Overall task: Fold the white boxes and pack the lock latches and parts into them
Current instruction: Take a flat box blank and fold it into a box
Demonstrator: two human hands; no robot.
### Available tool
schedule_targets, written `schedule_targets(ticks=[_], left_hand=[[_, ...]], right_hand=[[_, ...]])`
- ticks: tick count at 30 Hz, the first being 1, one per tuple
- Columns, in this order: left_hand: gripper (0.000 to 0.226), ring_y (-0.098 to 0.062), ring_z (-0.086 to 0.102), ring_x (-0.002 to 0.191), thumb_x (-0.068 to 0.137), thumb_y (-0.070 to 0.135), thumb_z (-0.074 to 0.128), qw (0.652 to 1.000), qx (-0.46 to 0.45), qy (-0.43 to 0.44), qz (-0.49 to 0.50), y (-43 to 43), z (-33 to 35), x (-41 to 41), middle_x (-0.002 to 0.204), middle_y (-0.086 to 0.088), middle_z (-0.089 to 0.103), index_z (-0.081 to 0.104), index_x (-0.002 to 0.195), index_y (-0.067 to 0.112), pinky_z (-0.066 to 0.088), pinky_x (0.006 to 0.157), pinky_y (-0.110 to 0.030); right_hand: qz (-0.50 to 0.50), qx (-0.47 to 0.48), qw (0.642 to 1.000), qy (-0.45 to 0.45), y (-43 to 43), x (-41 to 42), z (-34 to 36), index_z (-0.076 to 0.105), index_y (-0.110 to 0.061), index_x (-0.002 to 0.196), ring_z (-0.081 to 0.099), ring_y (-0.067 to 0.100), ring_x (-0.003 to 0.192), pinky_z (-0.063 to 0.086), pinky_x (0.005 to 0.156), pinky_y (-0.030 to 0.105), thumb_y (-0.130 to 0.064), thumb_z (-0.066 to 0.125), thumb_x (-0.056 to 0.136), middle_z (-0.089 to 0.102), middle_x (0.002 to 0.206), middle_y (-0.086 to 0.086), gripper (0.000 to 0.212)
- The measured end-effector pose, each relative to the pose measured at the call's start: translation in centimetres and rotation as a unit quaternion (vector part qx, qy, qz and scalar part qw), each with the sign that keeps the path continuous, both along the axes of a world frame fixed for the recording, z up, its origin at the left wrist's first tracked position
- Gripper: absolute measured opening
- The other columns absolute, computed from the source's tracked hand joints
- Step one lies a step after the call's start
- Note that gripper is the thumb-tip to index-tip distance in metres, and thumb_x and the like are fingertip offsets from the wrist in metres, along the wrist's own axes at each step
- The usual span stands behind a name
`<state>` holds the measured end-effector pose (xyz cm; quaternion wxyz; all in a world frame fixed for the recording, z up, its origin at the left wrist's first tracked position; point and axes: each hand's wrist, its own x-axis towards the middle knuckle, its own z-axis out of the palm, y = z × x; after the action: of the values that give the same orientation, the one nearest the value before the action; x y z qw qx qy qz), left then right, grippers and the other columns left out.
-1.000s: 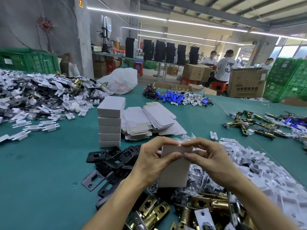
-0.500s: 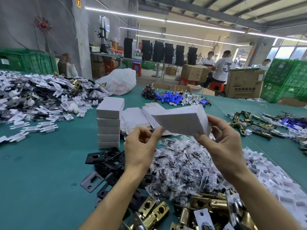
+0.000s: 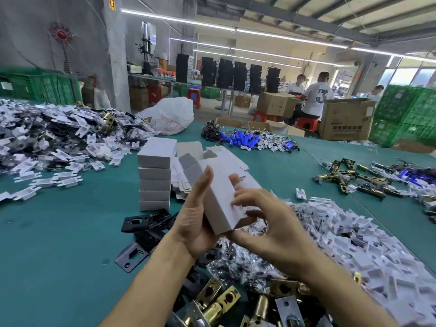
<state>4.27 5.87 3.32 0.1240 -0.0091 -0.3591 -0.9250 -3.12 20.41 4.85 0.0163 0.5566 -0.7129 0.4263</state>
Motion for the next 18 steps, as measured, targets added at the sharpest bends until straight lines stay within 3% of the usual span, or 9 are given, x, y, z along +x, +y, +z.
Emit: schedule_targets(ticks=[2,5,8,12,14,18], left_hand=[[0.103,-0.045,0.060,0.121,0.035,0.059,0.097,0.999,-0.028,-0.016,0.019,0.0,0.3,0.1,0.136,-0.023,0.060,0.070,0.120,0.008,0.039,0.103,-0.074],[0.130,-0.046,0.065,0.112,0.028,0.062,0.097,0.995,-0.064,-0.064,0.045,0.2,0.4,0.0,0.135,-0.022,0.061,0.051,0.138,0.010,0.048,0.095,-0.071],[0.132,-0.046,0.069,0.104,0.032,0.064,0.095,0.996,-0.061,-0.059,0.036,0.6,0.8,0.1,0.128,-0.019,0.066,0.046,0.142,0.011,0.059,0.081,-0.060],[0.131,-0.046,0.072,0.093,0.023,0.056,0.099,0.994,-0.061,-0.070,0.055,0.6,0.9,0.2,0.109,-0.012,0.074,0.045,0.134,0.012,0.061,0.066,-0.053],[0.128,-0.042,0.073,0.089,0.023,0.046,0.101,0.992,-0.063,-0.082,0.073,0.5,0.8,0.2,0.103,-0.012,0.075,0.045,0.133,0.010,0.061,0.063,-0.049],[0.087,-0.045,0.071,0.098,0.058,0.033,0.083,0.982,-0.104,-0.105,0.118,0.7,0.9,0.1,0.118,-0.022,0.070,0.047,0.134,0.011,0.059,0.064,-0.047]], right_hand=[[0.003,0.018,0.997,-0.081,0.0,0.2,0.2,0.057,-0.032,0.129,0.060,0.002,0.112,0.053,0.090,0.022,-0.034,0.085,0.071,0.053,0.138,-0.015,0.064],[0.024,0.061,0.983,-0.173,0.0,0.3,0.6,0.048,-0.040,0.141,0.061,0.002,0.113,0.054,0.094,0.028,-0.055,0.078,0.070,0.051,0.140,-0.019,0.078],[0.013,0.034,0.980,-0.197,-0.4,0.2,0.5,0.056,-0.039,0.134,0.065,0.011,0.111,0.055,0.094,0.037,-0.043,0.077,0.078,0.059,0.136,-0.008,0.060],[0.034,0.037,0.969,-0.241,-1.0,-0.2,0.5,0.064,-0.037,0.118,0.069,0.020,0.104,0.058,0.090,0.041,-0.033,0.081,0.070,0.066,0.126,0.002,0.050],[0.036,0.044,0.969,-0.240,-1.3,-0.3,0.3,0.064,-0.030,0.121,0.069,0.021,0.103,0.058,0.089,0.041,-0.024,0.083,0.075,0.067,0.122,0.003,0.050],[0.053,0.030,0.964,-0.261,-1.6,-0.3,0.3,0.060,-0.028,0.125,0.072,0.019,0.098,0.061,0.079,0.033,-0.014,0.079,0.082,0.065,0.120,0.000,0.049]])
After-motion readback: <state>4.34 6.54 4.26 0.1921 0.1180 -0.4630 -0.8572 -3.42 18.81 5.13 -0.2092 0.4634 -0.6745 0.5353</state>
